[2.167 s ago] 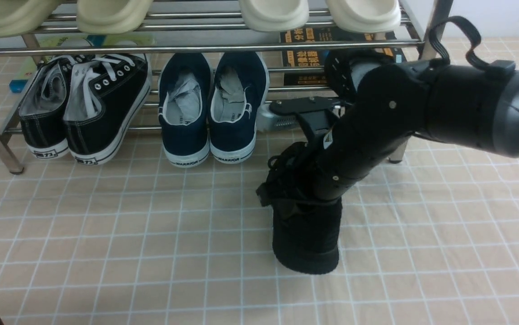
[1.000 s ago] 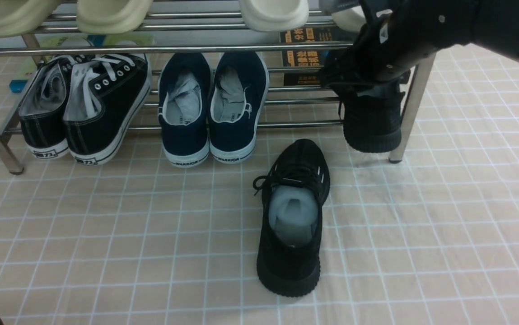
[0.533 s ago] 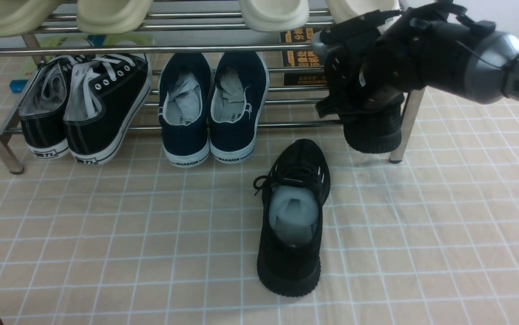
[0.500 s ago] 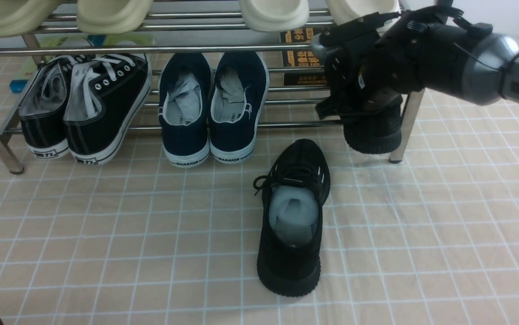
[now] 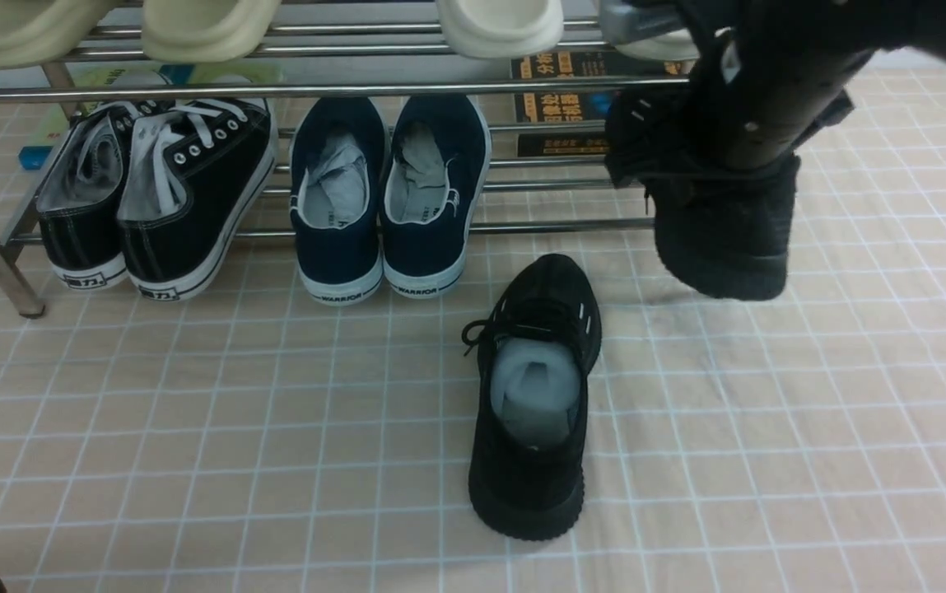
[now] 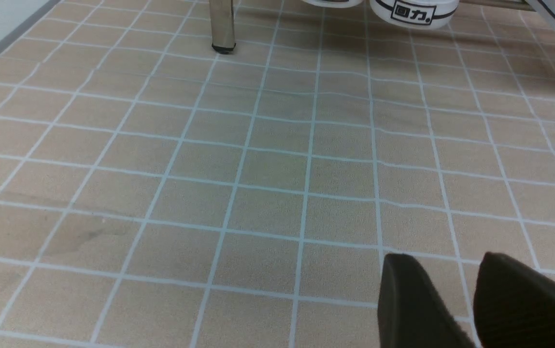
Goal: Take the shoes off the shelf from the light coffee tablecloth by hand.
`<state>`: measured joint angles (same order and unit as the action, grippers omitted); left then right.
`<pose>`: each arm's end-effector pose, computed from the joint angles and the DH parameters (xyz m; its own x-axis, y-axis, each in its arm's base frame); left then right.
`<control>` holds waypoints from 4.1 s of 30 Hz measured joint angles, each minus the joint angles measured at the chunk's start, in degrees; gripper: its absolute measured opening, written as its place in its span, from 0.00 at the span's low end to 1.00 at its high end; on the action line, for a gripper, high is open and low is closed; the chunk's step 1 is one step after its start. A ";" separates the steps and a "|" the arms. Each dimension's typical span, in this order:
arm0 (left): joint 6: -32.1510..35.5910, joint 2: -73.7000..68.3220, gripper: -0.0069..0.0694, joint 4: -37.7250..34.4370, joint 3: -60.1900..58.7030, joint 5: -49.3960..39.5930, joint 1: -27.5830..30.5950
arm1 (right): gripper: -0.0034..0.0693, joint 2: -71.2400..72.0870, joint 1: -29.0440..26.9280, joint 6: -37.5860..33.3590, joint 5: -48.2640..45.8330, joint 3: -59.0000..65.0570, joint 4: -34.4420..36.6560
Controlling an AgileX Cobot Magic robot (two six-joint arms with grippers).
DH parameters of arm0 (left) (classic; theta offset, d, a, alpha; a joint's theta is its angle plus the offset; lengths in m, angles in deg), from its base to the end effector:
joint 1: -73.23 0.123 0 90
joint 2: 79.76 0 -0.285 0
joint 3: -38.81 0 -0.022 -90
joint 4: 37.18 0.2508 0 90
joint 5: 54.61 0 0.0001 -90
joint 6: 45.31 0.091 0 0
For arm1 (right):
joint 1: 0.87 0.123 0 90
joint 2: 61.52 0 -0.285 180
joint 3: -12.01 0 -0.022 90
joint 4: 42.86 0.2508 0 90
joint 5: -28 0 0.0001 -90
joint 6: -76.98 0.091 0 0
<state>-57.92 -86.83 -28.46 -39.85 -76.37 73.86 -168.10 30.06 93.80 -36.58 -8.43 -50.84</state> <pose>0.0523 0.0057 0.1716 -0.2907 -0.0816 -0.9533 -0.0877 0.9944 -0.0583 0.3271 0.1827 0.3564 -0.8321 -0.2310 -0.5043 -0.2719 0.9623 0.0077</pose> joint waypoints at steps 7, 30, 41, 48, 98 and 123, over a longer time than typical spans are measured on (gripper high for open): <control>0.00 0.00 0.40 0.00 0.00 0.00 0.00 | 0.05 5.92 0.00 -2.10 -6.78 6.12 5.62; 0.00 0.00 0.40 0.00 0.00 0.00 0.00 | 0.06 -3.67 0.00 -1.07 13.60 19.12 6.80; 0.00 0.00 0.40 0.00 0.00 0.00 0.00 | 0.17 -5.86 -0.06 -0.84 15.52 19.12 15.34; 0.00 0.00 0.40 0.00 0.00 0.00 0.00 | 0.40 -5.86 -0.06 -0.84 16.01 18.15 19.52; 0.00 0.00 0.40 0.00 0.00 0.00 0.00 | 0.03 77.34 -0.18 -14.36 40.54 61.90 10.72; 0.00 0.00 0.40 0.00 0.00 0.00 0.00 | 0.05 77.18 -0.18 -14.36 59.09 69.11 10.90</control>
<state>-57.92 -86.83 -28.46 -39.85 -76.37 73.86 -90.93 29.89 79.44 22.51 60.69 -39.95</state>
